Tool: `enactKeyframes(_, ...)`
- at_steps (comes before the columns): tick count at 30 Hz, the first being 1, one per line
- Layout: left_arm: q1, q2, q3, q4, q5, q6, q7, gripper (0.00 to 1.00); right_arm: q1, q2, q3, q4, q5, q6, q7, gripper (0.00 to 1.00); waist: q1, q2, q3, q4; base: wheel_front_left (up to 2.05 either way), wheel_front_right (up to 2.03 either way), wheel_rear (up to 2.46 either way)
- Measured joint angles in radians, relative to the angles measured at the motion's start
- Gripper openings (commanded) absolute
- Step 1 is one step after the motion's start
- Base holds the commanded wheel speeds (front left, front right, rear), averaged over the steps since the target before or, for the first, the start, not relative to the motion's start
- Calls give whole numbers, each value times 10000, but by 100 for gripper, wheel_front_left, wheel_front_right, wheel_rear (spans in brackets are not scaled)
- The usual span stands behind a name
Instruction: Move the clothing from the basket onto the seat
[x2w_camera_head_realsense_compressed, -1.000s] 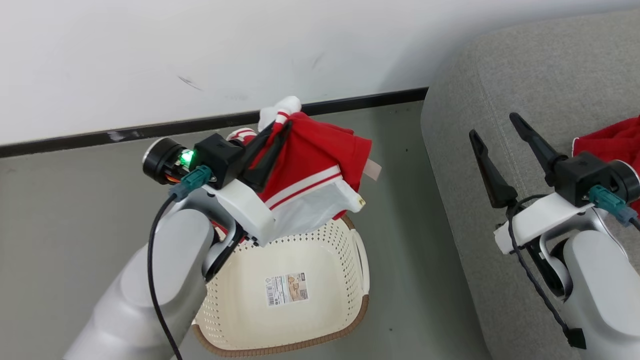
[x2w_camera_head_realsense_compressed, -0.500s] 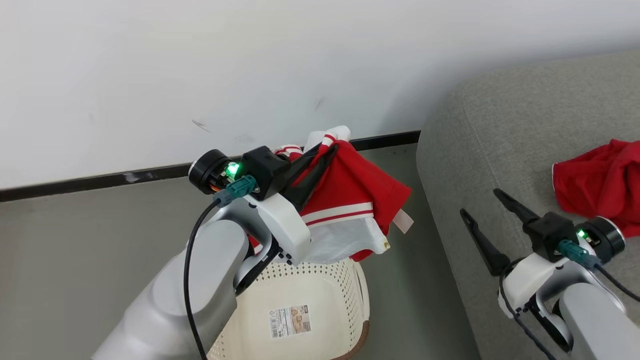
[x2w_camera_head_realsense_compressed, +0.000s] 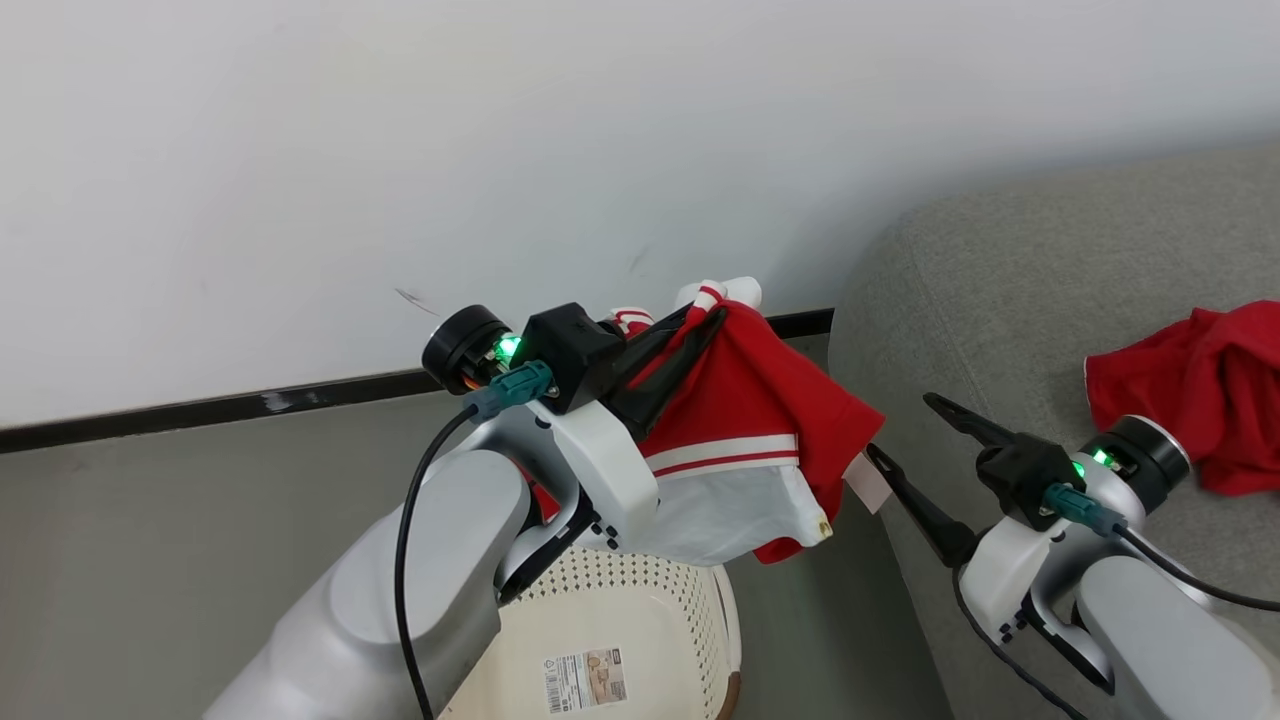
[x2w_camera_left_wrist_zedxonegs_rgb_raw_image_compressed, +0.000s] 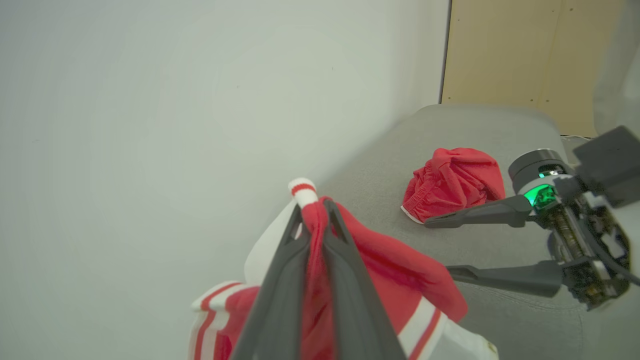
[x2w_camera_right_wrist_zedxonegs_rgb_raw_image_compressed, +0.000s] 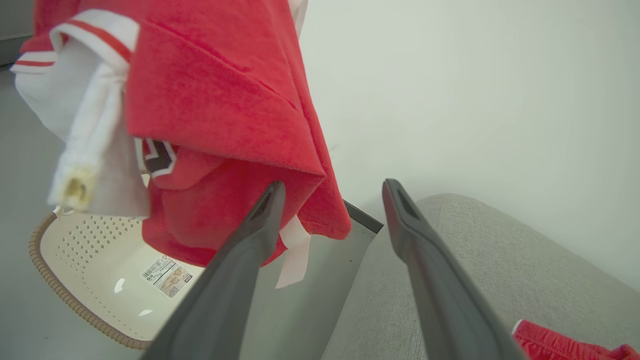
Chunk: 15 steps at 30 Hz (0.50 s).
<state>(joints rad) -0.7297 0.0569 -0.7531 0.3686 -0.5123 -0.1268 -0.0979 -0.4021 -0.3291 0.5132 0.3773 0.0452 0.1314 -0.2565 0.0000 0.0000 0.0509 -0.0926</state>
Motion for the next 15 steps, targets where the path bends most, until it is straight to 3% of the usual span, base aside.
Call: enactKeyframes(15,7,-42,-491,-550,-376,0,314,0,-1219,529,2470,920,754,4,0,100,0,0,-323,674,0,0,0)
